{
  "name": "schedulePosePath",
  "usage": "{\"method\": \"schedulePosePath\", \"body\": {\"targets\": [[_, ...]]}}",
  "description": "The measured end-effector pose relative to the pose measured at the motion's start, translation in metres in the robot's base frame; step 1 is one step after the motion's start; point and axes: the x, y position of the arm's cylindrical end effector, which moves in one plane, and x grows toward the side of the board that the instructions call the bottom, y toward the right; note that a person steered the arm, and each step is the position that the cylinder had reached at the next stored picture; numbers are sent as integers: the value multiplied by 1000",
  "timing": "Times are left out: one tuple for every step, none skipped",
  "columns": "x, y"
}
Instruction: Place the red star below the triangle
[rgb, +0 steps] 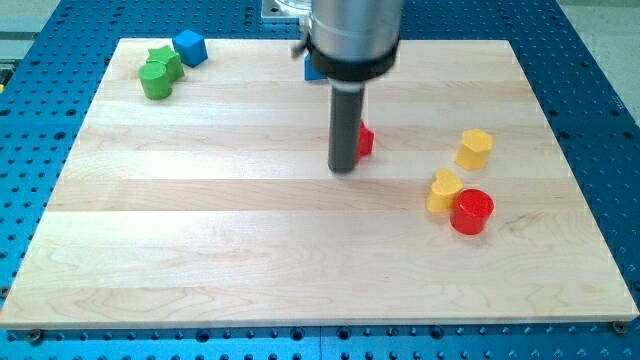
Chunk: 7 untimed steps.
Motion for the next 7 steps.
{"method": "schedulePosePath", "body": {"targets": [[18, 13], [20, 14], [21, 16], [21, 16], [8, 18], [-20, 52], [-66, 51]]}}
